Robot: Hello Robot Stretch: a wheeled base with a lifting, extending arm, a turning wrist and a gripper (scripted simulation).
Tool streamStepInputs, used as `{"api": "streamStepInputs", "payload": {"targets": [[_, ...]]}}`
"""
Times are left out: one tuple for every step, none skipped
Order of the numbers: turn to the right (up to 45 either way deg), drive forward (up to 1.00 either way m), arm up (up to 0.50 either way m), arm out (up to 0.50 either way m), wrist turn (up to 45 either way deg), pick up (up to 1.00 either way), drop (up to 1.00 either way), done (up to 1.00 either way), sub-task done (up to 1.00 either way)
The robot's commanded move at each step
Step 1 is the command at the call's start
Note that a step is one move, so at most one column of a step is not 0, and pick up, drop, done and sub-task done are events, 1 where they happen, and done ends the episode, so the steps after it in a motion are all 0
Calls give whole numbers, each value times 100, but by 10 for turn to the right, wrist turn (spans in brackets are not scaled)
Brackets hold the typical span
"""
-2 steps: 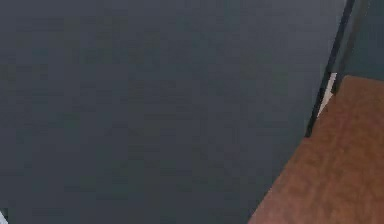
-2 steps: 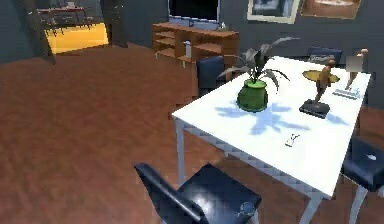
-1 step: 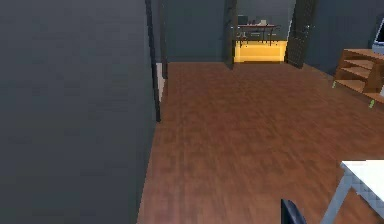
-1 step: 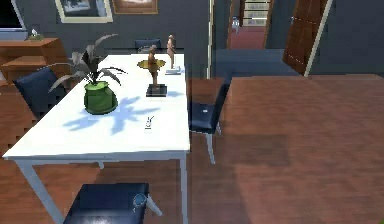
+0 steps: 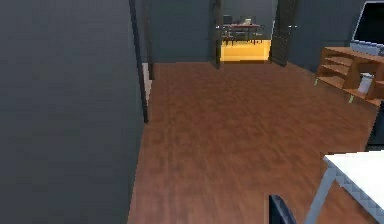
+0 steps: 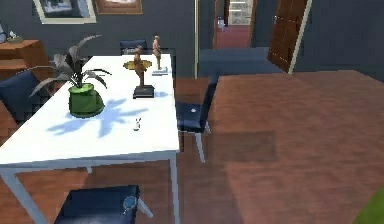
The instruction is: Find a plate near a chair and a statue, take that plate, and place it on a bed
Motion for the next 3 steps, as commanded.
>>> {"api": "streamStepInputs", "payload": {"targets": [[0,75,0,0,0,0,0,0,0],[450,0,0,0,0,0,0,0,0],[90,0,0,0,0,0,0,0,0]]}}
